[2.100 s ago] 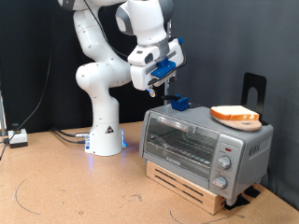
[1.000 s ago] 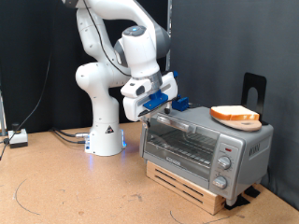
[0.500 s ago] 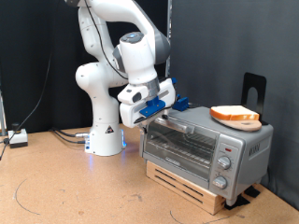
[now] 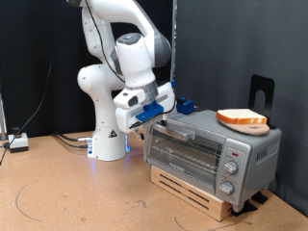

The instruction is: Make a piece of toast with the oven

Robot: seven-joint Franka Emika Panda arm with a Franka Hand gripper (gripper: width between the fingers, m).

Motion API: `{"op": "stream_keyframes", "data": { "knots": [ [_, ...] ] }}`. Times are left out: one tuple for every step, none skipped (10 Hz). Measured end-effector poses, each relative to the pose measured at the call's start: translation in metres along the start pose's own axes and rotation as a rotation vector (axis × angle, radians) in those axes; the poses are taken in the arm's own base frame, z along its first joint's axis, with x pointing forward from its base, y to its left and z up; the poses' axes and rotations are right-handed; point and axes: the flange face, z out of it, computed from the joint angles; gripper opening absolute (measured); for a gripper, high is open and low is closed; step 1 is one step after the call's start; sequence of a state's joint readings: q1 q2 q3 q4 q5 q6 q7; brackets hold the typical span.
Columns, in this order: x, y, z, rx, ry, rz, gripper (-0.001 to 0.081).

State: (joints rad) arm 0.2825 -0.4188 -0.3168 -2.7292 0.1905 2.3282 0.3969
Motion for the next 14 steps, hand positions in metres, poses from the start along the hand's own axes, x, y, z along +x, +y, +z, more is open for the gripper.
{"op": "stream_keyframes", "data": {
  "knots": [
    [0.006,0.003,0.0,-0.014,0.005,0.01,0.0804],
    [0.012,0.007,0.001,-0.032,0.009,0.023,0.0804],
    [0.019,0.01,0.004,-0.047,0.008,0.039,0.0804],
    [0.025,0.013,0.008,-0.063,0.004,0.049,0.0804],
    [0.031,0.017,0.013,-0.078,0.002,0.059,0.0804],
    [0.035,0.02,0.018,-0.089,0.0,0.067,0.0804],
    [0.04,0.022,0.022,-0.096,0.002,0.073,0.0804],
    [0.044,0.023,0.025,-0.099,0.007,0.076,0.0804],
    [0.047,0.025,0.026,-0.1,0.008,0.077,0.0804],
    [0.05,0.026,0.027,-0.1,0.008,0.078,0.0804],
    [0.052,0.027,0.027,-0.1,0.009,0.079,0.0804],
    [0.055,0.027,0.026,-0.099,0.014,0.078,0.0804],
    [0.058,0.027,0.024,-0.09,0.039,0.07,0.0804],
    [0.061,0.026,0.021,-0.078,0.071,0.058,0.0804]
  ]
}}
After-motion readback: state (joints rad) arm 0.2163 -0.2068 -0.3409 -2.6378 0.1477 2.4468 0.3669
